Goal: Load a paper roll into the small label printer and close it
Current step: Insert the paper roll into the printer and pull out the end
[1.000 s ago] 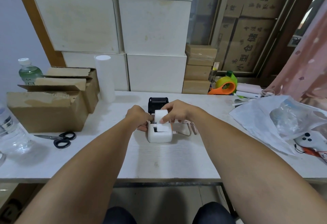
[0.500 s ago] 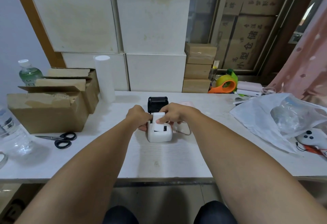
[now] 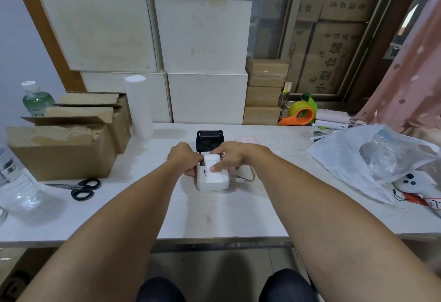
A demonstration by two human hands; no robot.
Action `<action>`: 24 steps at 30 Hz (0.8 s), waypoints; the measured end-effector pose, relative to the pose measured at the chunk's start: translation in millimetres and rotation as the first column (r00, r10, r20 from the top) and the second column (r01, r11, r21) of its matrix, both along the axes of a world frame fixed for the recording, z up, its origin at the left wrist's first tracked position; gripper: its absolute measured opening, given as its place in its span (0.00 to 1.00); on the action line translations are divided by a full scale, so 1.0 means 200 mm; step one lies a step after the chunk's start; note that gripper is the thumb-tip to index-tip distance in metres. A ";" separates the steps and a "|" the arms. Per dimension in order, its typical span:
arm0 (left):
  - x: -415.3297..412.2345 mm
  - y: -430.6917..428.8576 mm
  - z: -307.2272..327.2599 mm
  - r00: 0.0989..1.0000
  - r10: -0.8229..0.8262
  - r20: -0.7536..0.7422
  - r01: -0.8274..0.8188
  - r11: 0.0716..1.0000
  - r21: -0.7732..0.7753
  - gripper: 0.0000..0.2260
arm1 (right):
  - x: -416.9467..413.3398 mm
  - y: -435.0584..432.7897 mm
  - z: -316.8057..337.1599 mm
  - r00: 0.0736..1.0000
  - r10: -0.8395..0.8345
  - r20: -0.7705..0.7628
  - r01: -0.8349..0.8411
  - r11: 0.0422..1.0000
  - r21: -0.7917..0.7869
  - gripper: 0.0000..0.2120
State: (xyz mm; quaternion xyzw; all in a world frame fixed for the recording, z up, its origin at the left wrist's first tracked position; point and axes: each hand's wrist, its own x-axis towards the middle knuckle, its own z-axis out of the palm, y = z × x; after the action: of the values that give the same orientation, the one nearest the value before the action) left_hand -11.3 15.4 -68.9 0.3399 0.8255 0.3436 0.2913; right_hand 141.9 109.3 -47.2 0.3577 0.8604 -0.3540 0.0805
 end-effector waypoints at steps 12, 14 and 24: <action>-0.01 -0.01 0.01 0.984 -0.023 -0.179 0.027 0.999 0.020 0.06 | 0.04 -0.04 0.00 0.999 -0.019 -0.045 0.023 0.994 0.105 0.25; -0.01 -0.02 0.03 0.933 -0.034 -0.359 0.056 0.997 0.051 0.06 | 0.04 -0.03 -0.02 0.996 -0.043 -0.076 0.050 0.995 0.089 0.26; -0.04 -0.08 -0.01 0.578 -0.378 -0.723 0.523 0.852 -0.027 0.14 | 0.06 -0.06 -0.02 0.988 -0.070 -0.140 0.096 0.977 0.192 0.29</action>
State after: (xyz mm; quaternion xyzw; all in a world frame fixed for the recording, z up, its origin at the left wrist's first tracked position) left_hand -19.1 0.1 -71.1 0.6698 0.7210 0.1776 -0.0025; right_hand 153.5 96.9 -51.3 0.3754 0.8791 -0.2925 -0.0276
